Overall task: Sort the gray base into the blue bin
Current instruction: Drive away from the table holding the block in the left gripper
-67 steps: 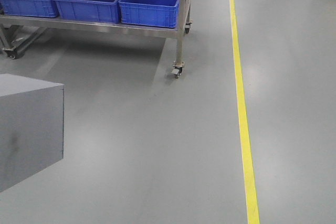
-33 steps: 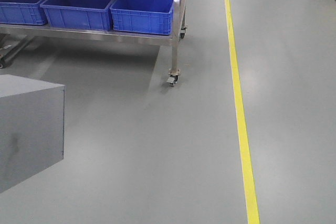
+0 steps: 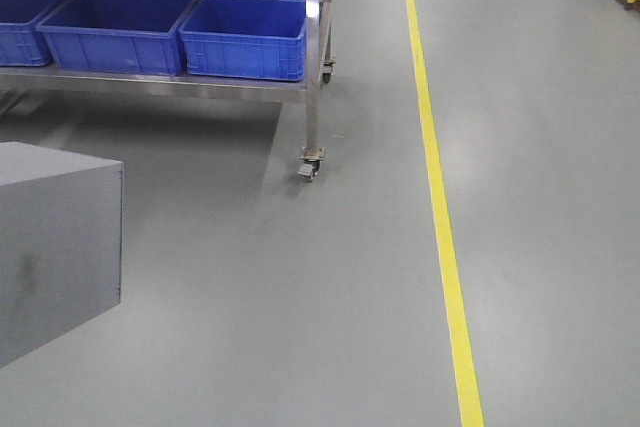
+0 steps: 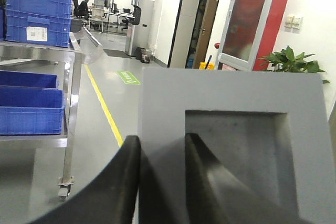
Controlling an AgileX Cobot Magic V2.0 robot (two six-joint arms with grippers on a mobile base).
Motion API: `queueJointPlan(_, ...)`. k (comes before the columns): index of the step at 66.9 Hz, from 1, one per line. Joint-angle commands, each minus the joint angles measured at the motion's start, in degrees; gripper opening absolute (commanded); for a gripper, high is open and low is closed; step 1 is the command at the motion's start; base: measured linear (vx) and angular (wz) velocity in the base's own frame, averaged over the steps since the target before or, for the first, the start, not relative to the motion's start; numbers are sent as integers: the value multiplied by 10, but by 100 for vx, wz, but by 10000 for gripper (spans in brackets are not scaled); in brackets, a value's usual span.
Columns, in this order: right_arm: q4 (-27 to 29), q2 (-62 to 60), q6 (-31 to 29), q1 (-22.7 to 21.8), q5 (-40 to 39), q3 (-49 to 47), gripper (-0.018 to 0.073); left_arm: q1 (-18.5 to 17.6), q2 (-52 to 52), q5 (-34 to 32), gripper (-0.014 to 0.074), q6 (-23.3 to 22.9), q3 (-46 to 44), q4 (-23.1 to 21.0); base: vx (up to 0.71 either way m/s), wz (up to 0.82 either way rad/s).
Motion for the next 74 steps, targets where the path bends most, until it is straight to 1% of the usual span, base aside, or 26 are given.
queueJointPlan(1, -2, 10, -7, 0, -42, 1, -5, -1, 2, -59, 2, -2, -16, -3, 23, -14)
queueJointPlan(45, -2, 10, -7, 0, -42, 1, -5, -1, 2, -59, 2, -2, -16, -3, 22, -14)
queueJointPlan(59, -2, 10, -7, 0, -42, 1, -5, -1, 2, -59, 2, -2, -16, -3, 21, 24)
queueJointPlan(74, -2, 10, -7, 0, -42, 1, -5, -1, 2, -59, 2, -2, -16, -3, 22, 56)
